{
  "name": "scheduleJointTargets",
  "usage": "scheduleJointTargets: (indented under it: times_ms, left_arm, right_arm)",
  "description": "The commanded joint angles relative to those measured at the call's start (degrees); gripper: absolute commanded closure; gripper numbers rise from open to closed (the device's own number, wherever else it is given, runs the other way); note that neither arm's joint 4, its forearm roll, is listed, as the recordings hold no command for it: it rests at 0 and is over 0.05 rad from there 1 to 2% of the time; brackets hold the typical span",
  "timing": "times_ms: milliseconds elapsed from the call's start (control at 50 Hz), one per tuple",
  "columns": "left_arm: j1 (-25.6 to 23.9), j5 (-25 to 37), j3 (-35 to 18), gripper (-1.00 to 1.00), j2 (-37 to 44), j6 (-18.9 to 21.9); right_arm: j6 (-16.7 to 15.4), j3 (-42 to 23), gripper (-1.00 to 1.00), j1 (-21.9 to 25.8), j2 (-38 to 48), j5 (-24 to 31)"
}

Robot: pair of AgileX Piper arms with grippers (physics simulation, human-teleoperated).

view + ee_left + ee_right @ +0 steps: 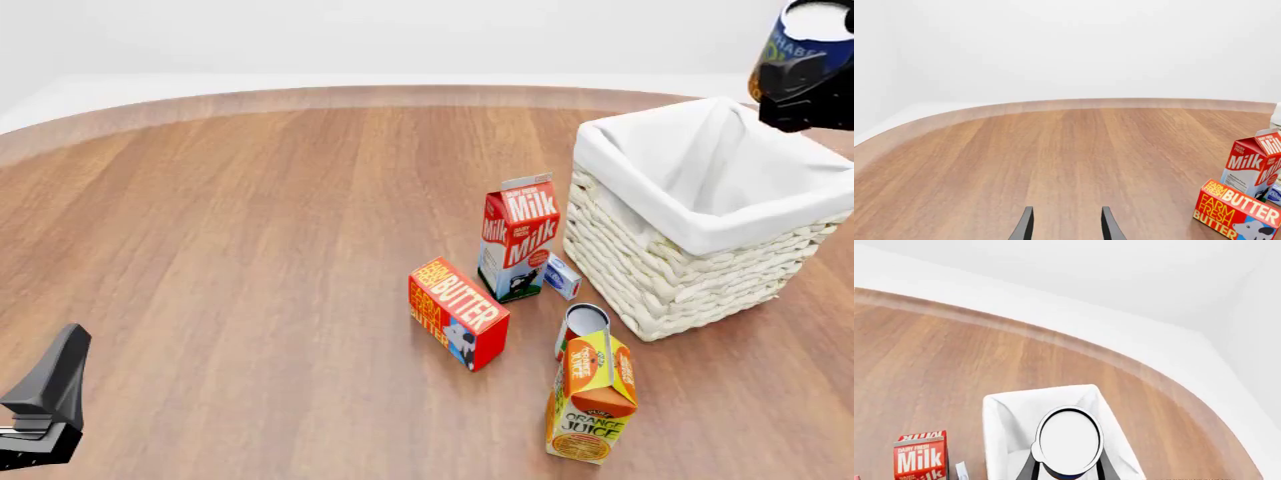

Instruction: Pick up the alphabet soup, and put it in the basket.

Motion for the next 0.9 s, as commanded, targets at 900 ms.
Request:
scheduleJointTargets:
  times_ms: [900]
  left_arm:
    - [0.0,0.0,0.0,-1.0,0.0,0.0]
  right_arm:
    - [-2.99,-5.16,1.0,-0.25,12.64,3.42]
